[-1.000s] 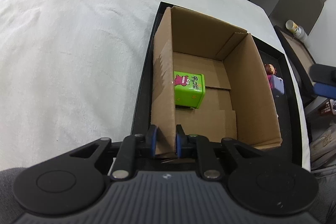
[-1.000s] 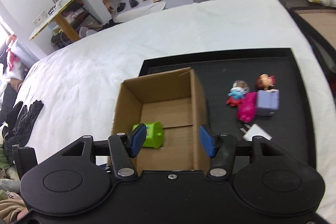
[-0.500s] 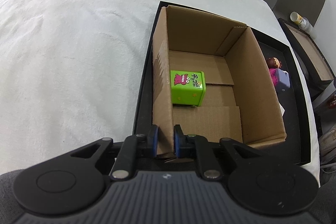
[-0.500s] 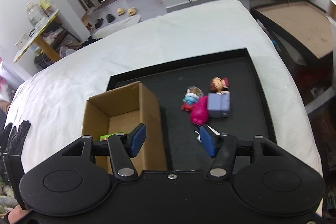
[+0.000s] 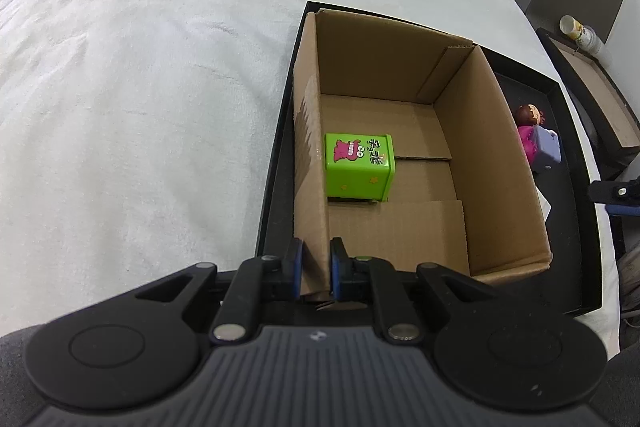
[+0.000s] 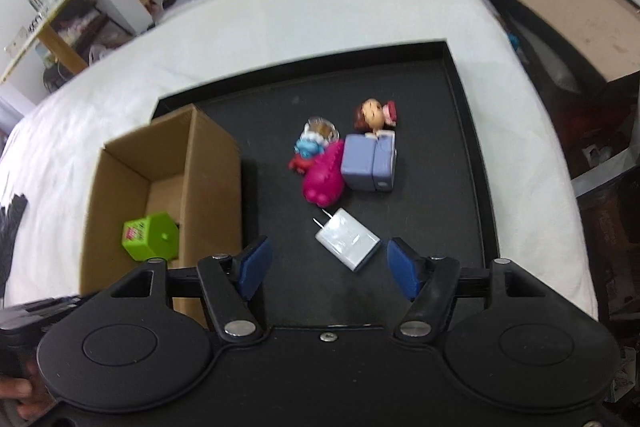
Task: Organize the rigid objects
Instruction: 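Move the right gripper to the white charger and grasp it, then carry the white charger into the cardboard box and release it, then move the right gripper to the lavender block and grasp it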
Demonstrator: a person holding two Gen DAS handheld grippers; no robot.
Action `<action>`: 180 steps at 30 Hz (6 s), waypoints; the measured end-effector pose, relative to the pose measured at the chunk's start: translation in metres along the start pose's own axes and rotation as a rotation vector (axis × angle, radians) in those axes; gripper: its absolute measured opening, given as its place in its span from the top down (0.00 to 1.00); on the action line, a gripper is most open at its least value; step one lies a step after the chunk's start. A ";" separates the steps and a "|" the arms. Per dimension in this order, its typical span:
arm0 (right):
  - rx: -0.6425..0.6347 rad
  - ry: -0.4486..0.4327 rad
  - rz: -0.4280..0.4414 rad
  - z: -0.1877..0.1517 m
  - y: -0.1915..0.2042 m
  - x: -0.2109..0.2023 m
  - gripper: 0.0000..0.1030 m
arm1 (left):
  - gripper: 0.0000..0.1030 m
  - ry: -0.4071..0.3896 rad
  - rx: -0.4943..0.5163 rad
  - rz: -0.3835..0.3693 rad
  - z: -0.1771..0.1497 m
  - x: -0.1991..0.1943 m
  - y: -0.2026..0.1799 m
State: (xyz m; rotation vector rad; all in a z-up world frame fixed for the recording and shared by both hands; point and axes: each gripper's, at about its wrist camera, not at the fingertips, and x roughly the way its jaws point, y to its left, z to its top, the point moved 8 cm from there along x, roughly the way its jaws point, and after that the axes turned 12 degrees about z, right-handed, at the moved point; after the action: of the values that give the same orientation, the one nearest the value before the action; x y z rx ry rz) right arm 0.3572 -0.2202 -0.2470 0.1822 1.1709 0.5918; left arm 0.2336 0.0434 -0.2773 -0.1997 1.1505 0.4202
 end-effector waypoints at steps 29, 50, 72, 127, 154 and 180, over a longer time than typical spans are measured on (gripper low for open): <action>-0.211 0.150 -0.105 -0.013 -0.023 0.091 0.35 | 0.88 0.032 0.000 0.020 0.005 0.011 0.000; -0.141 0.112 -0.083 -0.016 -0.021 0.058 0.65 | 0.88 0.017 -0.004 0.015 0.004 0.011 0.001; -0.190 -0.036 -0.041 0.023 0.033 -0.009 0.65 | 0.88 0.012 -0.009 0.020 0.003 0.010 -0.001; -0.274 0.039 0.147 0.038 0.176 0.084 0.65 | 0.86 0.040 -0.048 -0.096 0.005 0.018 0.011; -0.245 -0.022 0.121 0.034 0.155 0.036 0.35 | 0.86 0.038 -0.032 -0.072 0.006 0.016 0.005; -0.140 -0.122 0.101 0.019 0.074 -0.007 0.27 | 0.86 0.048 -0.016 0.003 0.005 0.025 -0.004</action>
State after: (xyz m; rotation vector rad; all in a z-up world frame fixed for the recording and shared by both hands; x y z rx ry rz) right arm 0.3469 -0.1594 -0.2019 0.1568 1.0031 0.7390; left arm 0.2479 0.0465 -0.2980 -0.2229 1.1954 0.4290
